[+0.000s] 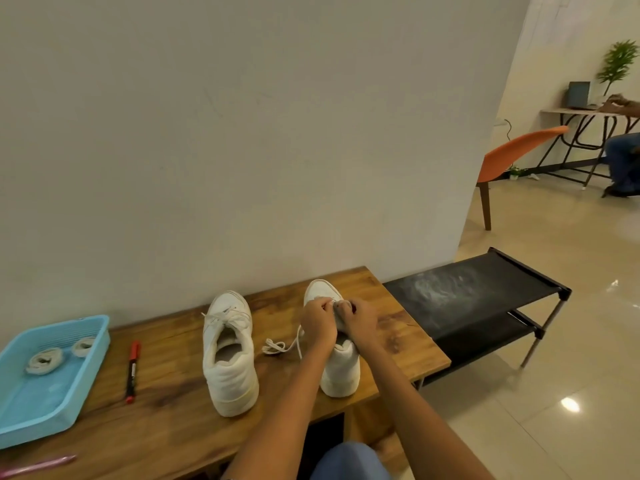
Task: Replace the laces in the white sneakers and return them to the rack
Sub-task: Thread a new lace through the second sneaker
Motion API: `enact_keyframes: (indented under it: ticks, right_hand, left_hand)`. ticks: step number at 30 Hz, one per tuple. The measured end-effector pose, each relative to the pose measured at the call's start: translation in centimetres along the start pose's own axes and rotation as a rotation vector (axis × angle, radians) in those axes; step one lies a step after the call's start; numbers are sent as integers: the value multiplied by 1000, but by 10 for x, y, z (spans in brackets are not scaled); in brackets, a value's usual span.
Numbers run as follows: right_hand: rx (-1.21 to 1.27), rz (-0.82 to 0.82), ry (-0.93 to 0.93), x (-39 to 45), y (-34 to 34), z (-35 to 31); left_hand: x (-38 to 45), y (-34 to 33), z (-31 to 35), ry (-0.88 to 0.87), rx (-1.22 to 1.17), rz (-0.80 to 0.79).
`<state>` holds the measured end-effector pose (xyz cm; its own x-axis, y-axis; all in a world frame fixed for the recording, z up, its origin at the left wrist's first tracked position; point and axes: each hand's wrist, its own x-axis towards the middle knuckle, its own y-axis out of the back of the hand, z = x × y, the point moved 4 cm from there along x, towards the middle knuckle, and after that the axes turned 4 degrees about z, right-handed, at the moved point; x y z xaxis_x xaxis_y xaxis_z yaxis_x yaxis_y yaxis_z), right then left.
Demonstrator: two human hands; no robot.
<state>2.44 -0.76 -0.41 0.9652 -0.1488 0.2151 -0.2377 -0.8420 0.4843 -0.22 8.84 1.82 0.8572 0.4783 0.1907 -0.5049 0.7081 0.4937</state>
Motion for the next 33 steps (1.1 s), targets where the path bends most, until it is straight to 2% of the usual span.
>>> enact_keyframes:
  ticks: [3, 7, 12, 21, 23, 25, 27, 32, 33]
  right_hand:
    - [102, 9, -49, 2, -1, 8]
    - [212, 0, -95, 0, -2, 11]
    - [242, -8, -95, 2, -5, 14]
    - [203, -30, -105, 0, -5, 15]
    - [274, -106, -175, 0, -2, 15]
    - [398, -237, -323, 5, 3, 16]
    - [399, -345, -435, 10, 8, 16]
    - [304, -326, -619, 17, 9, 12]
    - [379, -284, -644, 20, 11, 10]
  left_hand:
    - [-2, 0, 1, 1, 21, 24]
    - [0, -6, 1, -17, 115, -41]
    - [5, -9, 8, 57, 207, -63]
    - [-1, -10, 11, -37, 340, -42]
    - [1, -11, 9, -12, 318, -41]
    - [2, -11, 4, -7, 298, -18]
    - [2, -13, 0, 15, 278, -8]
    - [9, -16, -8, 32, 215, 71]
    - [10, -13, -8, 33, 210, 103]
